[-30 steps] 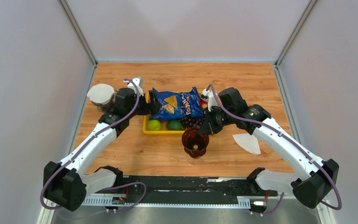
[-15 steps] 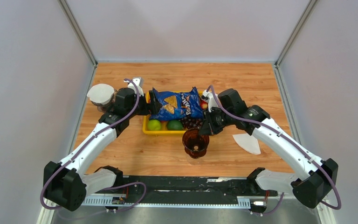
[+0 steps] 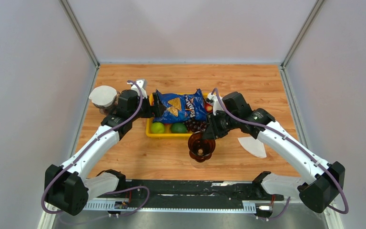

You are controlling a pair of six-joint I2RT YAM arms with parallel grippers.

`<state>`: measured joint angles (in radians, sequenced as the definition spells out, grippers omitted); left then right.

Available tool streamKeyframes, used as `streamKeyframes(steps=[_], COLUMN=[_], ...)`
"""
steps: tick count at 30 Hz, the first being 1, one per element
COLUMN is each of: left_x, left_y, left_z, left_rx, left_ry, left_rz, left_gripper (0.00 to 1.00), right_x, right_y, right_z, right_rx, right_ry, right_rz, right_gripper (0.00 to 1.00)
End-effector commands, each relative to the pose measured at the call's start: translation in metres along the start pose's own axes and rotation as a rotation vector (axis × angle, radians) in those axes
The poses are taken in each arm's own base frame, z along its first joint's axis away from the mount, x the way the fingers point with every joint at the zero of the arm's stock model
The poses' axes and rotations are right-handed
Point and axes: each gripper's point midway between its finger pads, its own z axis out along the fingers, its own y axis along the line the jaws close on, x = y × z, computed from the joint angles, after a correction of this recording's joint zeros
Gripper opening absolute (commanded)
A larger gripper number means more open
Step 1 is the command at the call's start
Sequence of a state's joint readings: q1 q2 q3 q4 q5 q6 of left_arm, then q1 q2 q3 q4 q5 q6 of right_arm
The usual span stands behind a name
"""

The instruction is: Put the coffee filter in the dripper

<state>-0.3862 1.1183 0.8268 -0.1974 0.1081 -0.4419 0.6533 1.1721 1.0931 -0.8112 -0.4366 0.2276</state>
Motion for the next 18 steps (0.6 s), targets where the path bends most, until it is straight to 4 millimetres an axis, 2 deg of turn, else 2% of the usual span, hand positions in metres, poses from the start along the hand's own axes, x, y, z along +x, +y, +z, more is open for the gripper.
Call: streamKeyframes(steps=[1, 6, 10, 14, 16, 18], left_x=[-0.013, -0.014, -0.013, -0.013, -0.014, -0.015], left_y=[-0.01, -0.011, -0.014, -0.018, -0.018, -0.019], left_z=[-0.001, -0.002, -0.003, -0.004, -0.005, -0.006], left_rx=[0.037, 0.043, 0.059, 0.076, 0.078, 0.082], left_ry=[-0.035, -0.036, -0.034, -0.032, -0.036, -0.04], left_rz=[0.004, 0.004, 0.007, 0.009, 0.01, 0.012], left_gripper=[1.0, 1.0, 1.0, 1.0, 1.0, 1.0], right_x=[-0.008, -0.012, -0.022, -0.032, -0.039, -0.049], right_y=[0.003, 0.005, 0.008, 0.015, 0.015, 0.01], right_z=[-0.006, -0.011, -0.018, -0.027, -0.034, -0.043], right_rx=[0.009, 0.011, 0.02, 0.01, 0.032, 0.084], right_ry=[-0.052, -0.074, -0.109, -0.146, -0.18, -0.231], right_rz=[-0.003, -0.007, -0.018, -0.043, -0.056, -0.056], right_gripper=[0.31, 0.42, 0.53, 0.61, 0.72, 0.89])
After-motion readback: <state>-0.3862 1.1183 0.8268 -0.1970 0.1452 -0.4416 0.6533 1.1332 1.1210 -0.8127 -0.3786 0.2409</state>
